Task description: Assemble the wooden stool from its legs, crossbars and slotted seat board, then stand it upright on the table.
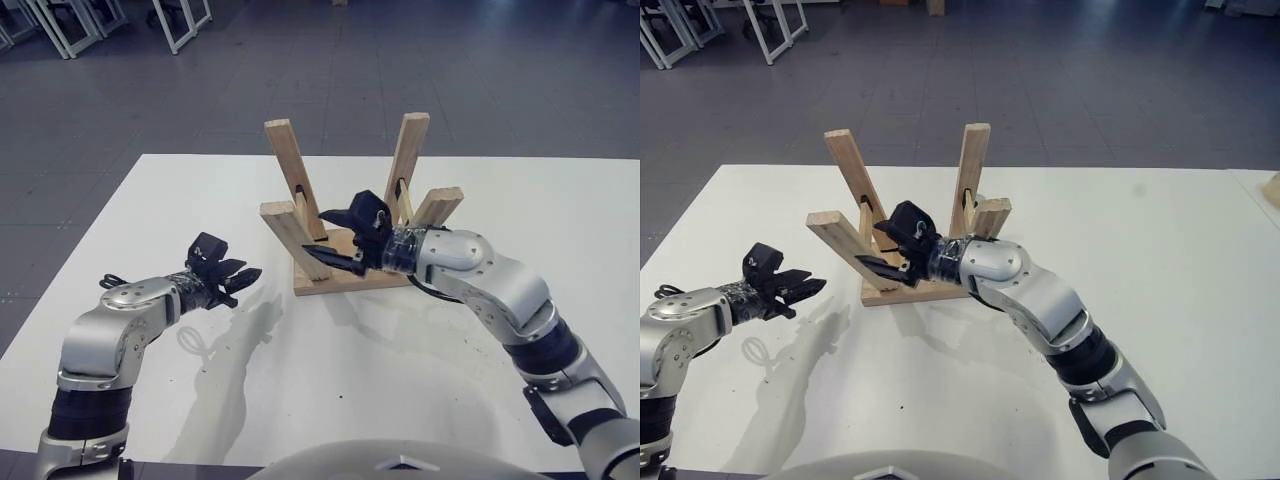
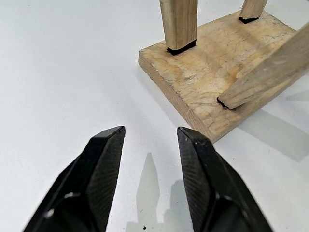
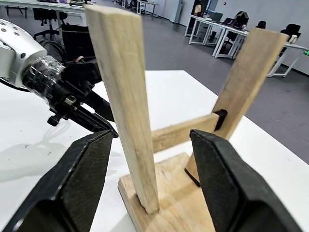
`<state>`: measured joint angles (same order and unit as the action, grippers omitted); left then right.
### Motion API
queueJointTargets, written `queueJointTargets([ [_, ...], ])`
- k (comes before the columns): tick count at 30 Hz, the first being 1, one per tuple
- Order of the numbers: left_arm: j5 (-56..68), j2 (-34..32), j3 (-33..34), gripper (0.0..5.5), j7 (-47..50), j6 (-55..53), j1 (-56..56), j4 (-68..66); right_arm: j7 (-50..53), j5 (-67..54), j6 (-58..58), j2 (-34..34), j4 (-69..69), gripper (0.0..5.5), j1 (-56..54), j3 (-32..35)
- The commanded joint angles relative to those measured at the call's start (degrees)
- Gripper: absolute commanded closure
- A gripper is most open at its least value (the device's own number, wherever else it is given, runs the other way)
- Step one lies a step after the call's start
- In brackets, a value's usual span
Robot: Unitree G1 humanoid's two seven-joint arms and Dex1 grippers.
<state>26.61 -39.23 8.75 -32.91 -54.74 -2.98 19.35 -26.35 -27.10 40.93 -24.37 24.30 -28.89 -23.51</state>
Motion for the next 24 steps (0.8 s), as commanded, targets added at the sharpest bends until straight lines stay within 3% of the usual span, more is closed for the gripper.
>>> queueJointTargets([
  [1,2.72,1.04,1.75,3.52,-0.72,-0.98,0.01,1.88,-1.39,-4.9,5.32,-4.55,7.66,2.58,6.24,8.23],
  [4,8.57,-3.25,4.44,3.3,-9.14,-0.98,-1.08,2.21,-5.22,-14.88,11.31,-9.1,12.8,2.62,11.48,17.52],
  [8,14.47,-7.69,8.12,2.71,-16.47,-0.47,-7.42,0.08,-18.97,-19.3,13.97,-23.85,7.0,2.44,15.05,27.43],
  [11,16.59,-7.29,7.23,2.26,-17.5,-0.16,-11.11,-0.27,-25.71,-15.57,10.19,-29.43,0.08,1.72,13.18,27.01],
  [19,16.87,-9.12,1.38,2.26,-24.03,2.17,-14.7,-2.43,-32.28,-4.29,-0.18,-27.38,-16.17,1.72,0.46,19.94],
  [24,17.59,-15.85,2.21,2.26,-31.53,1.92,-11.12,-2.05,-33.82,-2.58,-1.6,-27.06,-18.12,1.72,-0.14,20.34],
])
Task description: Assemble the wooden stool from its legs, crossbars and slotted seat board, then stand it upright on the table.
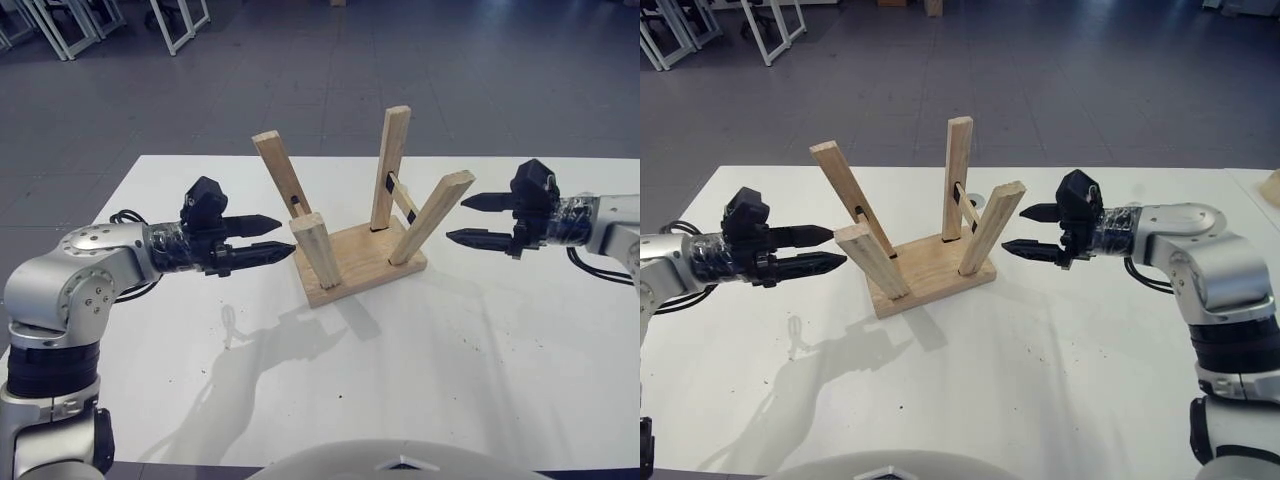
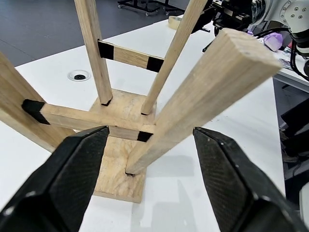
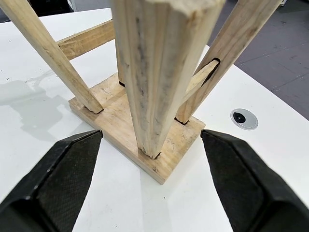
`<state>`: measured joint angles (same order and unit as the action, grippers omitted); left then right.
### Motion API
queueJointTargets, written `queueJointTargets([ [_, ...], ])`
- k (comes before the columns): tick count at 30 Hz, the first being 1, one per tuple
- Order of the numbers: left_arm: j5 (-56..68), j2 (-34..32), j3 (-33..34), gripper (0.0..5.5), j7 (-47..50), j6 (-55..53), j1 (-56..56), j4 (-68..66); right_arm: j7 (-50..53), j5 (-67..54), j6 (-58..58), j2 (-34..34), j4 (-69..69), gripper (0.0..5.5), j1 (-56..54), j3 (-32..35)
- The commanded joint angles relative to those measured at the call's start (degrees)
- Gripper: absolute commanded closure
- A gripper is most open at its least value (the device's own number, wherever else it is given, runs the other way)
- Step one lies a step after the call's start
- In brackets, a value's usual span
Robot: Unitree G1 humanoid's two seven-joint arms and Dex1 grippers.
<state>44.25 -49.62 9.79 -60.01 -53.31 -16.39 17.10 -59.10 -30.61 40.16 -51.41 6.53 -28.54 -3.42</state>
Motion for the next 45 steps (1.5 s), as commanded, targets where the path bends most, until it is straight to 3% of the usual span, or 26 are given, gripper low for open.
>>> queueJointTargets([
  [1,-0.12,-6.51,1.59,2.26,-5.37,0.65,2.87,0.04,-1.39,1.04,-0.9,-0.34,-0.35,1.72,0.03,0.6],
  [10,6.88,3.11,-3.02,2.26,3.73,-2.9,-2.28,8.45,-3.95,7.0,-5.94,6.29,-11.28,1.72,-8.8,-4.22],
  [15,3.23,6.63,-6.33,2.26,10.97,-2.29,-4.99,6.61,-6.13,4.51,-3.18,8.45,-8.93,1.72,-8.5,-4.01],
  [19,2.95,7.68,-5.06,2.53,13.47,-2.25,-5.5,5.0,-7.94,1.83,-0.48,7.85,-7.12,2.6,-7.65,-2.26],
  [25,5.58,4.13,-3.22,3.71,6.45,-1.84,-4.7,3.49,-11.79,-11.31,11.24,5.86,2.29,3.85,-2.98,3.71],
  [31,19.84,0.37,-0.5,3.87,-3.11,-10.03,-2.88,5.37,0.01,-40.31,34.91,7.11,15.67,3.99,5.18,13.12],
  [35,29.82,1.09,3.02,3.87,1.48,-17.09,-6.73,-0.99,19.18,-54.78,38.82,6.62,11.11,3.99,2.11,15.52],
  [38,30.39,2.51,4.93,3.87,8.62,-17.26,-8.48,-3.74,28.75,-64.87,39.15,3.41,6.18,3.99,0.15,12.2],
  [41,30.36,4.77,3.8,3.87,14.26,-18.82,-11.15,-8.44,35.52,-77.97,38.4,1.11,-3.53,3.99,-2.85,4.77],
  [44,31.85,7.34,2.67,3.64,17.03,-22.3,-15.94,-16.38,40.7,-81.8,37.78,3.1,-15.88,3.99,-8.05,0.37],
  [45,31.79,8.1,1.98,3.55,17.56,-23.88,-17.99,-19.45,41.31,-81.04,38.23,4.36,-20.16,3.75,-10.09,-0.58],
])
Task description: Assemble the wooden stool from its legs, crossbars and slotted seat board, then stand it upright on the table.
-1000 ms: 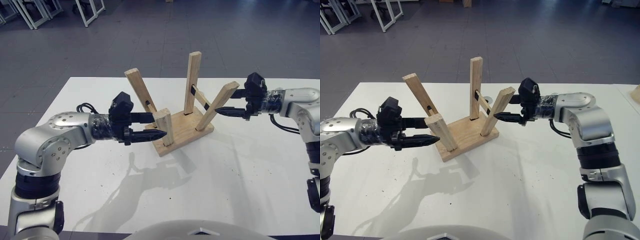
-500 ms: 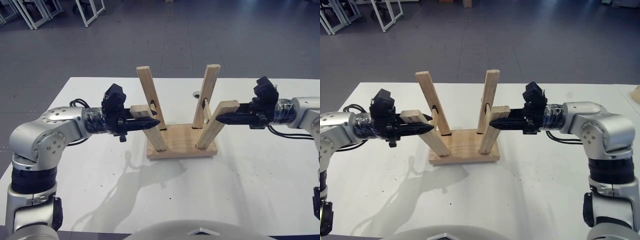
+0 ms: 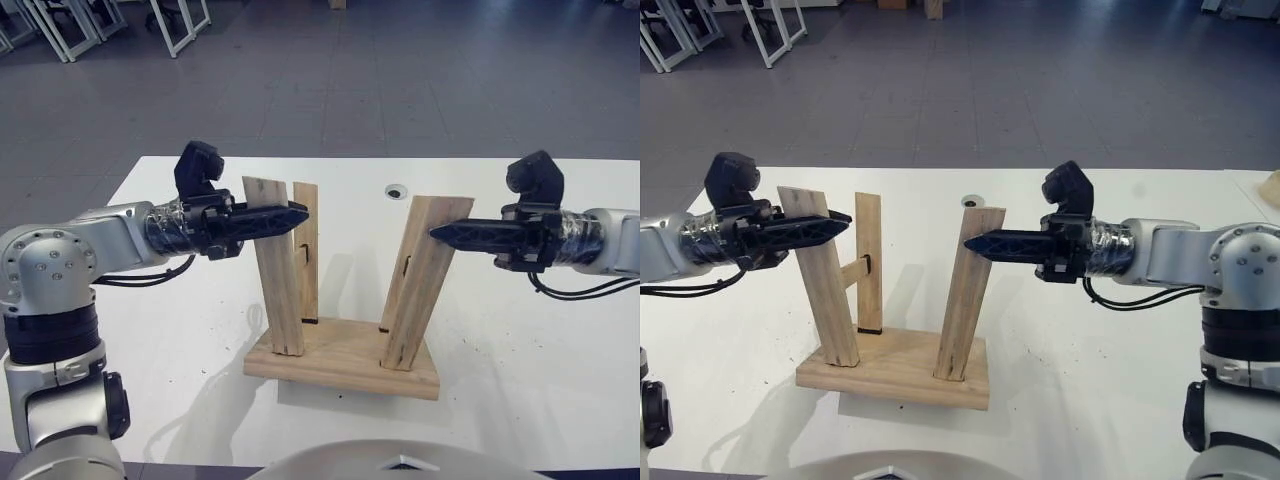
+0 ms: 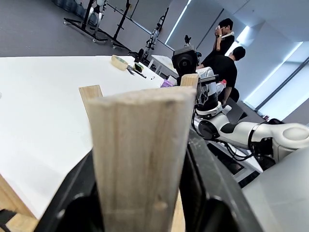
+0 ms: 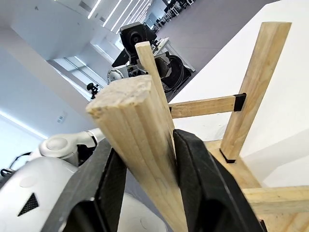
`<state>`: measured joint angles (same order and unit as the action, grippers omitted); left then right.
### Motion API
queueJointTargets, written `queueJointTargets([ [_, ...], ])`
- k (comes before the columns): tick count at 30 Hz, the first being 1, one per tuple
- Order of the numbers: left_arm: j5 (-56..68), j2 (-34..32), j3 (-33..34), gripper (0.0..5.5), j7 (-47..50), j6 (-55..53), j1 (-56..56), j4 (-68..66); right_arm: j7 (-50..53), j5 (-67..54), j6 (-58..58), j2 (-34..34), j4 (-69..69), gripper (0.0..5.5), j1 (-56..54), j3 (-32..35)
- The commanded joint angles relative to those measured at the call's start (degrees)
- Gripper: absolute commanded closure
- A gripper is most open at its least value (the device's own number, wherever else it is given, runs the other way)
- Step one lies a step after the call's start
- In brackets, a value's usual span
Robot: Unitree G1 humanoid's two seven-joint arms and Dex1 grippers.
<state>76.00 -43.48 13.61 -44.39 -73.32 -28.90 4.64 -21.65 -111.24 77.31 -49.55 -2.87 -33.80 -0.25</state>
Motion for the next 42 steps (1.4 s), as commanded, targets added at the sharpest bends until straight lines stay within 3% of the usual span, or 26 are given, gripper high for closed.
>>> queueJointTargets([
  [1,-0.84,2.91,-2.48,3.37,2.18,-4.57,-7.63,-10.22,4.04,1.88,1.59,4.06,-14.5,3.63,-6.8,-4.47],
  [5,-6.69,5.73,-4.5,2.6,2.47,-4.18,-12.25,-19.51,0.73,13.14,3.72,7.89,-25.12,2.73,-11.85,-4.17],
  [10,-18.29,4.46,-7.54,1.6,-1.77,1.64,-13.35,-29.79,-5.38,24.64,4.27,8.98,-28.88,1.6,-12.42,-0.56],
  [17,-29.4,1.62,-7.17,1.55,-11.36,8.62,-17.27,-46.42,-11.54,35.56,5.36,9.6,-28.04,0.06,-10.71,3.65],
  [23,-30.53,-3.37,-1.78,1.55,-18.83,8.84,-19.53,-51.49,-14.74,42.21,5.03,9.0,-24.82,0.02,-6.86,7.03],
  [26,-31.11,-7.22,0.05,1.55,-21.36,9.55,-14.57,-46.27,-17.48,46.18,1.22,6.4,-15.85,0.02,-1.16,7.59],
  [29,-29.07,-11.1,2.61,1.55,-28.31,11.84,2.62,-28.5,-25.44,48.49,-4.39,1.45,-2.4,0.02,7.94,9.15],
  [30,-28.72,-12.71,3.29,1.55,-30.35,12.43,10.73,-20.27,-28.28,53.2,-9.03,-2.16,2.44,0.02,12.01,6.2],
  [33,-29.45,-14.93,8.0,0.97,-32.56,14.02,32.34,0.49,-41.12,63.23,-21.05,-13.8,16.38,0.0,27.36,1.01],
  [35,-33.42,-16.17,9.9,0.61,-33.22,18.36,42.03,7.19,-45.21,67.41,-26.5,-16.83,19.3,0.0,32.31,0.7],
  [38,-39.68,-18.18,8.56,0.56,-34.9,26.98,48.17,10.36,-47.92,70.74,-31.67,-16.67,20.66,0.0,34.46,0.73],
  [42,-43.75,-16.41,3.91,0.56,-34.12,36.4,49.57,16.87,-45.77,74.39,-35.18,-11.2,21.39,0.0,30.15,-2.93],
])
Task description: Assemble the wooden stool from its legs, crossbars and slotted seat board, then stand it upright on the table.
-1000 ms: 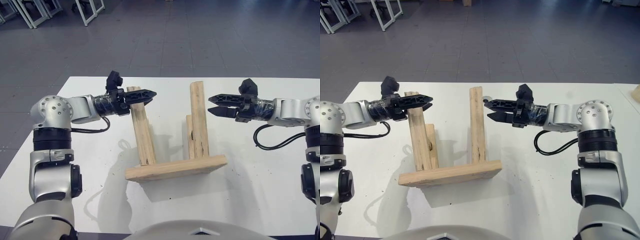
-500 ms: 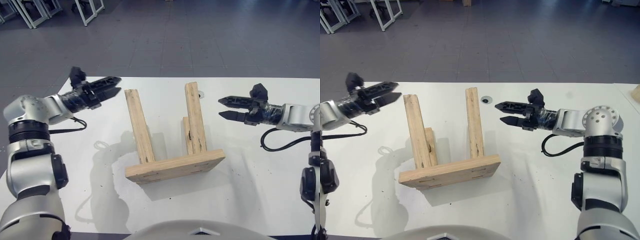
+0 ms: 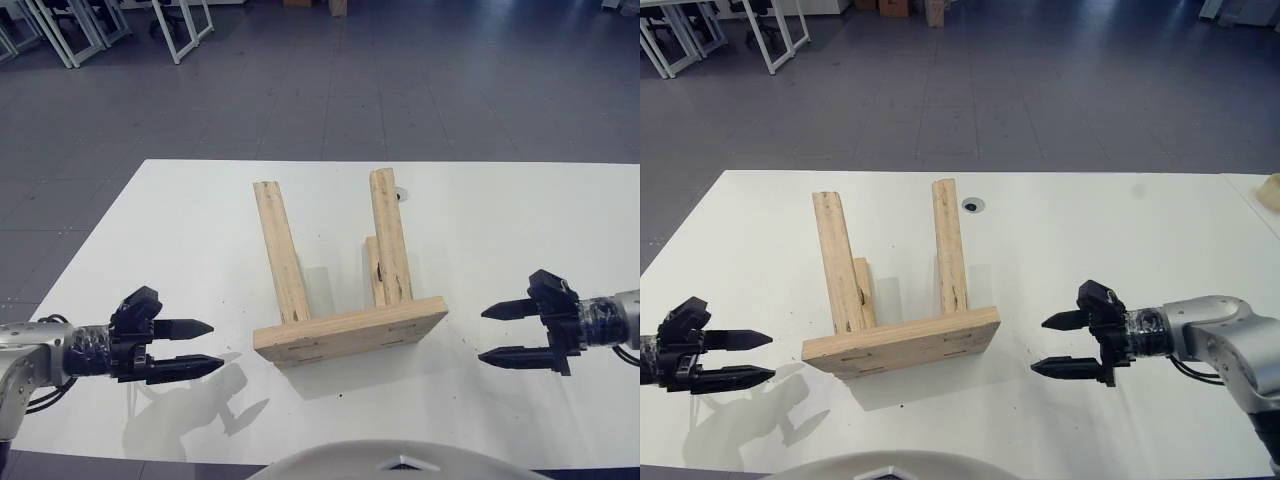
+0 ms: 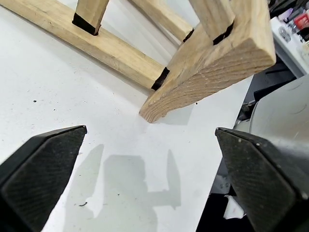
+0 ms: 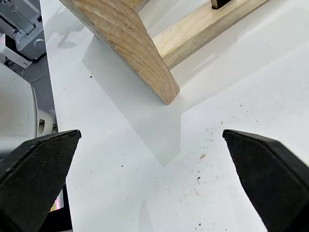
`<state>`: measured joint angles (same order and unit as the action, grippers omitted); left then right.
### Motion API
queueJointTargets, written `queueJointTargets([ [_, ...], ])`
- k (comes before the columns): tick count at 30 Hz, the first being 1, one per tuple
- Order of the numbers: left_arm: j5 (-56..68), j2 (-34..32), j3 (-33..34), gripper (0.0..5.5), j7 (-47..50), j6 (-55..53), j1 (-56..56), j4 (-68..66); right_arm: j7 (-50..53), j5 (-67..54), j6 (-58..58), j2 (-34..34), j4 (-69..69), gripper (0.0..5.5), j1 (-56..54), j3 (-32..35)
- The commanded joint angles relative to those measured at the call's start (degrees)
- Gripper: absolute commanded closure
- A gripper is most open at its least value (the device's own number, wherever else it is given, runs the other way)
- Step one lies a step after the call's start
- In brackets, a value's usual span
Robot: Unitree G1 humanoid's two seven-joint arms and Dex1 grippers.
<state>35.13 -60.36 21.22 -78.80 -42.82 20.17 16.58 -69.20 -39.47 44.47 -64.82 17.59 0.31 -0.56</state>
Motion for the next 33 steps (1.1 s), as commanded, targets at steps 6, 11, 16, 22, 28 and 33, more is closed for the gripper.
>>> queueJointTargets([
  [6,-3.53,4.84,-14.72,0.56,7.53,5.0,-8.77,11.24,2.42,5.62,-4.38,9.99,1.7,0.0,-9.33,-7.42],
  [11,-5.45,7.63,-20.41,0.56,13.83,3.18,-13.66,10.36,3.43,6.47,-3.65,14.34,3.47,0.0,-11.87,-11.18],
  [16,-3.35,7.82,-20.24,1.29,13.25,2.93,-14.53,9.39,5.26,3.42,0.66,18.0,4.94,0.87,-13.76,-11.26],
  [22,-0.07,8.72,-17.49,2.32,14.45,2.4,-16.19,9.44,4.15,-6.07,11.64,14.96,7.9,2.08,-15.11,-7.15],
  [28,3.35,9.82,-15.21,3.12,17.45,0.51,-18.25,10.47,6.31,-9.79,16.17,15.45,8.45,3.15,-16.74,-4.64],
  [33,9.97,10.56,-12.42,3.16,20.44,-6.42,-22.25,11.82,9.18,-12.54,19.79,17.18,7.56,3.33,-16.84,-2.62],
])
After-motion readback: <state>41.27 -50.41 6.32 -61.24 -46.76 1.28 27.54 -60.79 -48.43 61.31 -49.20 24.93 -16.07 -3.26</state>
